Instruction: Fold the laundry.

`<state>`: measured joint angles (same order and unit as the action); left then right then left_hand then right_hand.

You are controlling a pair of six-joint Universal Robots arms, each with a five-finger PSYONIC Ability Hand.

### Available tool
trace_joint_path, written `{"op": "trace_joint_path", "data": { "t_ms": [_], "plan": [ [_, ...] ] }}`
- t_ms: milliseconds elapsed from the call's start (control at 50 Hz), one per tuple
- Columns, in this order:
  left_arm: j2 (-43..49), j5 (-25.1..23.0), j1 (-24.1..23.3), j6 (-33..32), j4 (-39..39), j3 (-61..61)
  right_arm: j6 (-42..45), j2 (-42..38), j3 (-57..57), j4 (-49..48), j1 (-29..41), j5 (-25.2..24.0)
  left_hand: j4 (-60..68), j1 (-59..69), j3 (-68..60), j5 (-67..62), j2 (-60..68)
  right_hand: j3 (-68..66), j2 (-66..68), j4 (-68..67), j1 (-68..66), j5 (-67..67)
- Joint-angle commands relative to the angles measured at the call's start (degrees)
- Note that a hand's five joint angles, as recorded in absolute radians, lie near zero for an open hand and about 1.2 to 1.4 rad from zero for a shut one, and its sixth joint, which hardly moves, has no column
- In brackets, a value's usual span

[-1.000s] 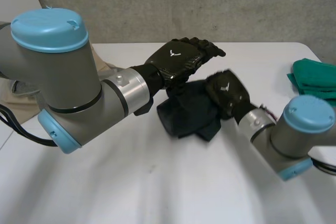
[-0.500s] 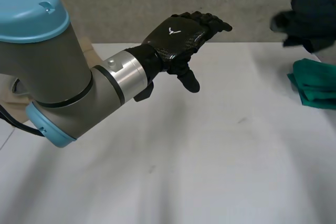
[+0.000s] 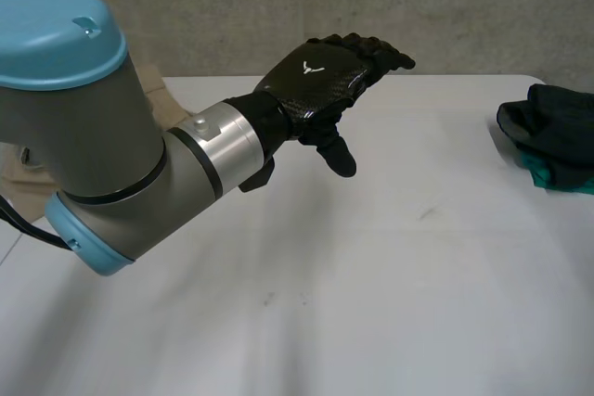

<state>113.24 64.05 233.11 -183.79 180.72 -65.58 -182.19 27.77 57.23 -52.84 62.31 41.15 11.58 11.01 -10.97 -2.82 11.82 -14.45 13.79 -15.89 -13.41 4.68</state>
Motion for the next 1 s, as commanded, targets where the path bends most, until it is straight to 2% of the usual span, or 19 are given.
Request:
{"op": "trace_joint_path", "data": {
  "t_ms": [20,140,200,240,260,320,340,380,460,480,520,540,560,620,640,680,780,860,1000],
  "plan": [
    [-1.0,-0.07,-0.72,0.01,0.07,0.01,1.22,11.86,6.31,12.4,-1.04,4.2,1.33,1.9,-1.94,-0.08,1.08,4.45,-3.79,5.89,3.41,-4.68],
    [-1.61,-0.15,-1.42,0.01,0.07,0.01,13.42,19.33,6.14,29.62,-6.93,7.0,1.5,2.06,-2.11,-0.25,1.25,4.45,-3.79,5.89,3.41,-4.68],
    [-2.4,-0.24,-2.13,-0.08,0.07,-0.16,22.38,23.63,5.09,36.22,-8.87,12.7,1.5,2.06,-2.11,-0.25,1.25,4.45,-3.79,5.89,3.41,-4.68],
    [-2.67,-0.24,-2.22,-0.08,0.07,-0.16,26.43,25.13,4.56,37.89,-8.87,16.13,1.5,2.06,-2.11,-0.25,1.25,4.45,-3.79,5.89,3.41,-4.68],
    [-2.76,-0.24,-2.22,0.01,0.15,-0.08,30.19,27.23,3.95,38.42,-8.96,20.33,1.5,2.06,-2.11,-0.25,1.25,4.45,-3.79,5.89,3.41,-4.68],
    [-3.55,-0.24,-2.22,0.01,0.51,0.01,34.61,29.97,3.94,38.08,-8.17,25.01,1.33,1.9,-1.94,-0.08,1.08,4.45,-3.79,5.89,3.41,-4.68],
    [-3.99,-0.24,-2.22,0.01,0.68,0.01,36.36,31.37,4.11,37.12,-5.82,27.55,1.33,1.9,-1.94,-0.08,1.08,4.45,-3.79,5.89,3.41,-4.68],
    [-5.39,0.02,-1.95,0.1,1.56,0.01,36.47,32.95,4.9,34.23,0.58,28.36,1.33,1.9,-1.94,-0.08,1.08,4.45,-3.79,5.89,3.41,-4.68],
    [-7.06,1.42,-1.43,0.01,2.26,0.01,36.29,37.42,11.64,27.11,9.03,26.97,1.33,1.9,-1.94,-0.08,1.08,4.45,-3.79,5.89,3.41,-4.68],
    [-7.76,3.34,-0.82,0.01,2.35,-0.07,36.12,39.1,13.59,25.61,10.54,26.09,1.33,1.9,-1.94,-0.08,1.08,4.45,-3.79,5.89,3.41,-4.68],
    [-8.38,6.25,0.67,-0.43,2.53,-0.08,35.94,42.26,18.41,22.62,13.26,23.29,1.33,1.9,-1.94,-0.08,1.08,4.45,-3.79,5.89,3.41,-4.68],
    [-8.65,7.92,1.9,-0.69,2.7,-0.16,35.94,44.45,22.53,20.69,15.63,20.14,1.33,1.9,-1.94,-0.08,1.08,4.45,-3.79,5.89,3.41,-4.68],
    [-9.0,10.54,4.61,-1.39,2.97,-0.34,35.94,45.35,24.83,19.8,17.04,18.19,1.33,1.9,-1.94,-0.08,1.08,4.45,-3.79,5.89,3.41,-4.68],
    [-8.91,13.81,10.24,-4.02,3.32,-1.48,36.81,48.07,34.21,17.26,22.92,11.35,0.66,1.23,-1.27,0.59,0.41,4.45,-3.79,5.89,3.41,-4.68],
    [-8.56,15.04,14.27,-7.17,3.58,-2.44,36.82,48.52,35.92,17.07,23.9,10.19,-0.34,0.22,-0.27,1.59,-0.59,4.45,-3.79,5.89,3.41,-4.68],
    [-8.12,15.23,18.24,-11.13,3.85,-3.41,36.99,49.92,39.78,16.89,25.66,8.68,-0.52,0.05,-0.09,1.77,-0.77,4.45,-3.79,5.89,3.41,-4.68],
    [2.74,14.96,27.73,-27.19,5.86,-4.3,38.13,50.19,47.97,18.03,29.36,10.34,-0.69,-0.12,0.08,1.94,-0.94,4.45,-3.79,5.89,3.41,-4.68],
    [11.88,14.44,31.69,-35.99,7.27,-2.81,38.92,49.58,50.87,18.47,30.94,12.54,-0.86,-0.29,0.25,2.11,-1.11,4.45,-3.79,5.89,3.41,-4.68],
    [21.85,9.52,36.19,-41.03,8.24,1.5,40.07,48.52,53.42,20.58,30.5,14.13,1.99,2.56,-2.6,-0.74,1.74,4.45,-3.79,5.89,3.41,-4.68]
  ]
}}
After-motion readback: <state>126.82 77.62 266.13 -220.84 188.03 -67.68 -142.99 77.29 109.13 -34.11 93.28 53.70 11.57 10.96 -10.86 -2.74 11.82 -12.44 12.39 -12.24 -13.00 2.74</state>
